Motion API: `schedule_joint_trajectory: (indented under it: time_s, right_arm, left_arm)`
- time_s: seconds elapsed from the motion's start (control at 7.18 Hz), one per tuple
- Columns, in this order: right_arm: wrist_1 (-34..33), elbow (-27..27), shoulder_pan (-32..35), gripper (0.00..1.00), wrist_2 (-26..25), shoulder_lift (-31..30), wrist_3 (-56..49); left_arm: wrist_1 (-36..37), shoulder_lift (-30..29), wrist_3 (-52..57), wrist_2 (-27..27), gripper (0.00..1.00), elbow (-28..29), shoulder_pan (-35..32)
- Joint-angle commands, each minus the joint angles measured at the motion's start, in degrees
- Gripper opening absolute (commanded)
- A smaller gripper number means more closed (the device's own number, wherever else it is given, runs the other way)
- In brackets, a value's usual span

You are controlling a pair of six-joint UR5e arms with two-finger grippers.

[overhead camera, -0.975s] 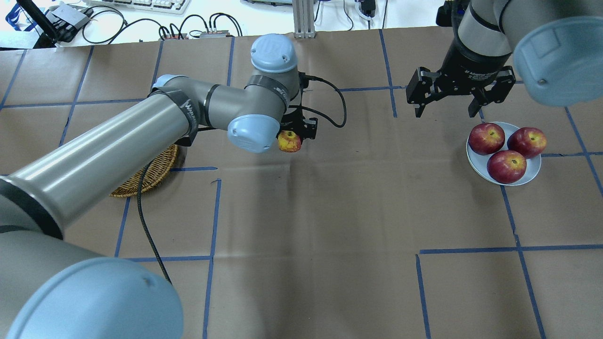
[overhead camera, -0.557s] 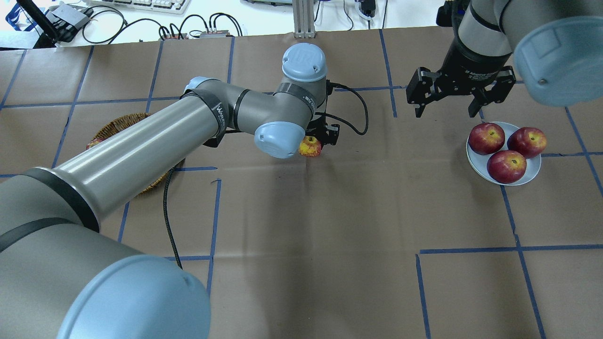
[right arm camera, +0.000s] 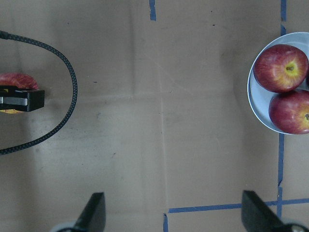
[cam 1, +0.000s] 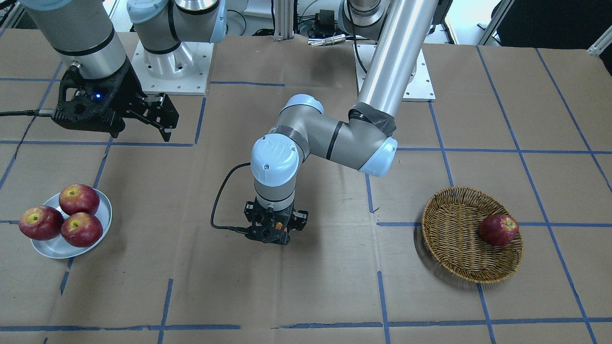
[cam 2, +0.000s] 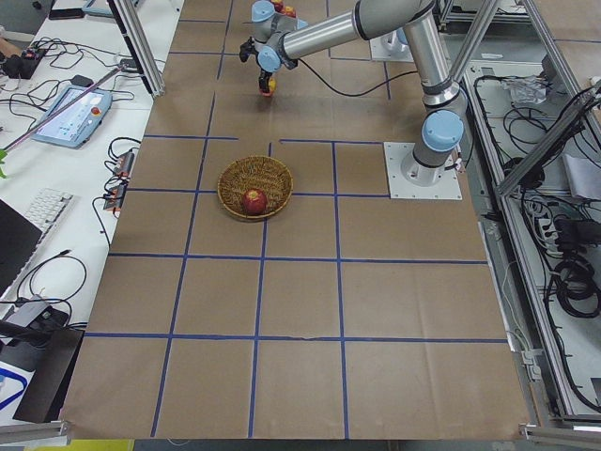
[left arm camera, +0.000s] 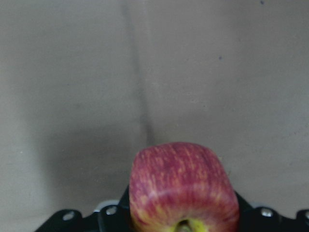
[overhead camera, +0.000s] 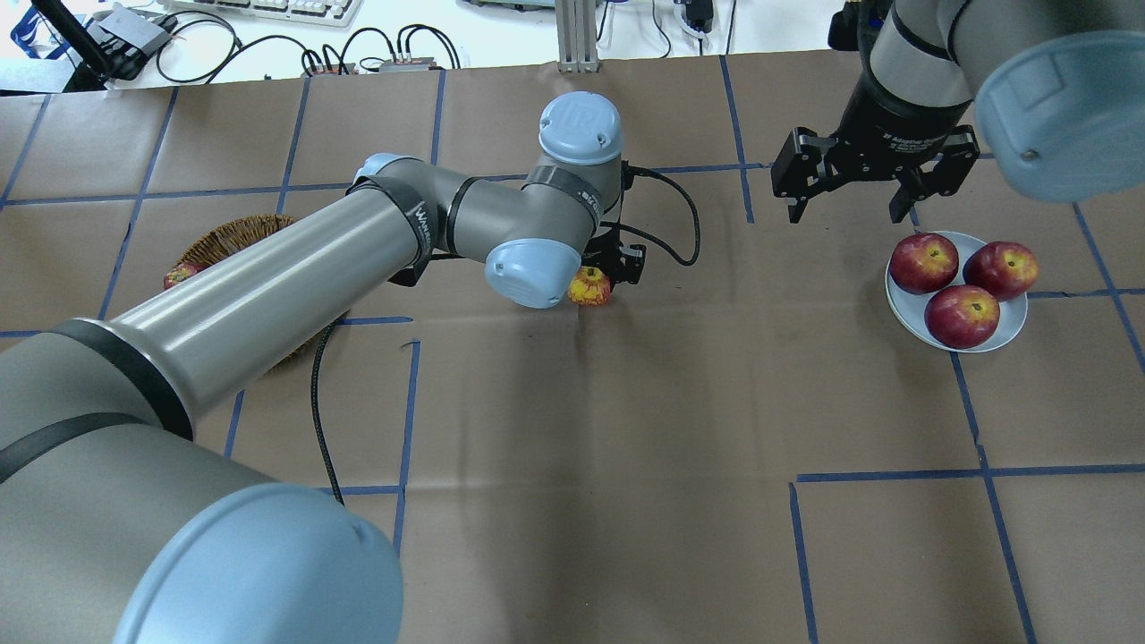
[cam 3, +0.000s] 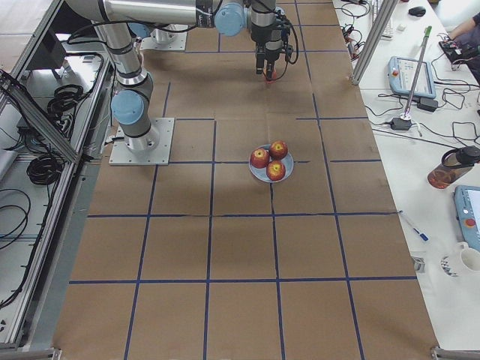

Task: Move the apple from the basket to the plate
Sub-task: 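Lower the apple onto the table center and open the left gripper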

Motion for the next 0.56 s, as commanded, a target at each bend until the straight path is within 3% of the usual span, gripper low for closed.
schedule_joint_trajectory:
  time_s: [0.0,0.28,0.42]
  right_arm:
    - [0.0,0.0,0.0,1.00,0.0,0.0,0.0]
    - [-0.1,0.0,0.0,1.00,0.0,0.1,0.0]
    - [0.0,0.0,0.0,1.00,0.0,0.1,0.0]
  left_arm:
    - [0.2,-0.8,0.1,0.1,0.58,0.3,0.1]
    - [0.2,-0.7,0.1,0.2,0.98,0.1,0.1]
    - [0.2,-0.4,0.1,0.2,0.98,-0.1,0.2]
